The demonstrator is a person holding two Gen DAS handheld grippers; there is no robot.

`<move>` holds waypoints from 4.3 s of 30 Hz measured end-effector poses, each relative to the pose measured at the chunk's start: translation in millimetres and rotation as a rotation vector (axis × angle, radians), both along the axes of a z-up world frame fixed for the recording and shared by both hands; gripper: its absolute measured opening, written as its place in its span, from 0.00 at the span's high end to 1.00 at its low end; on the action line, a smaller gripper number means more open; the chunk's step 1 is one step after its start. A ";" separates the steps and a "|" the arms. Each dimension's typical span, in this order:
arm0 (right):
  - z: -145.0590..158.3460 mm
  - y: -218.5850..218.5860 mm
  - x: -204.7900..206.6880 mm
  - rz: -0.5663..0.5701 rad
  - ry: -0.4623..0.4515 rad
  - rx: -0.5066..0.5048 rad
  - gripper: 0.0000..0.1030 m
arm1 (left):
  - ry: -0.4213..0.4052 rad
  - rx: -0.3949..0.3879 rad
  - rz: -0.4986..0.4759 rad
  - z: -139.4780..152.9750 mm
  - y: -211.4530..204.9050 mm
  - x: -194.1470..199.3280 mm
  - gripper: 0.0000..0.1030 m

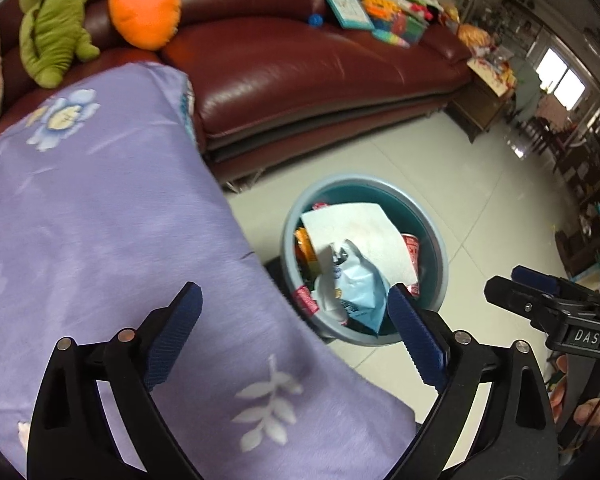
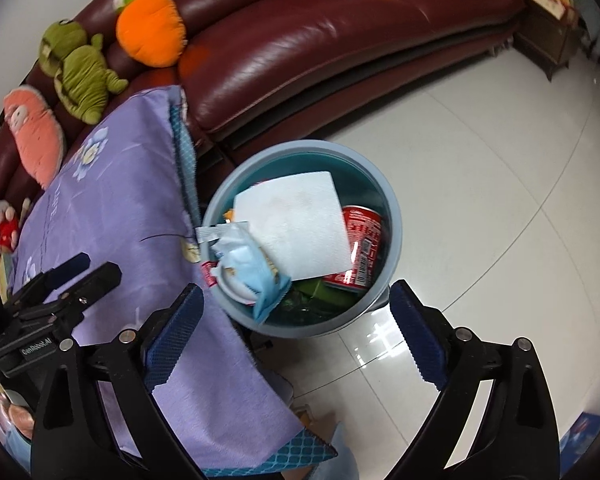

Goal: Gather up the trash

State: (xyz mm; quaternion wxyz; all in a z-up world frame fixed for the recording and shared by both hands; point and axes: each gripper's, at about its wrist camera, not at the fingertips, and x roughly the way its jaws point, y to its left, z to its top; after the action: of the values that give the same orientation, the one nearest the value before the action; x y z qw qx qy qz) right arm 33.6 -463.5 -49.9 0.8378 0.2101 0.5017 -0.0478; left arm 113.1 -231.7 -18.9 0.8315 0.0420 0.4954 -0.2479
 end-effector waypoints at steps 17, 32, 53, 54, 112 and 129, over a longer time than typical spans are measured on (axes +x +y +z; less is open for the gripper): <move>49.3 78.8 -26.8 0.143 -0.043 -0.165 0.07 | -0.081 -0.011 0.070 39.0 70.8 -35.5 0.06; 71.3 110.9 -57.9 0.194 -0.068 -0.234 0.07 | -0.079 -0.030 0.117 48.0 102.4 -61.4 0.04; 55.5 100.4 -82.5 0.132 -0.053 -0.210 0.07 | -0.093 0.017 0.088 39.6 91.1 -81.9 0.04; 52.9 99.0 -82.2 0.129 -0.050 -0.205 0.07 | -0.093 0.021 0.087 38.5 90.0 -82.0 0.04; -6.9 58.5 -63.5 0.022 0.016 -0.084 0.07 | -0.094 0.165 0.018 -11.2 40.0 -81.7 0.04; -11.4 57.6 -57.9 0.022 0.028 -0.072 0.07 | -0.080 0.182 0.012 -16.8 34.9 -78.3 0.04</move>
State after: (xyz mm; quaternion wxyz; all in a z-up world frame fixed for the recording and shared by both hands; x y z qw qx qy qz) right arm -24.3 -406.0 -61.3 0.8383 0.1734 0.5135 -0.0594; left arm 34.8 -196.8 -35.7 0.8448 0.1241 0.4826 -0.1951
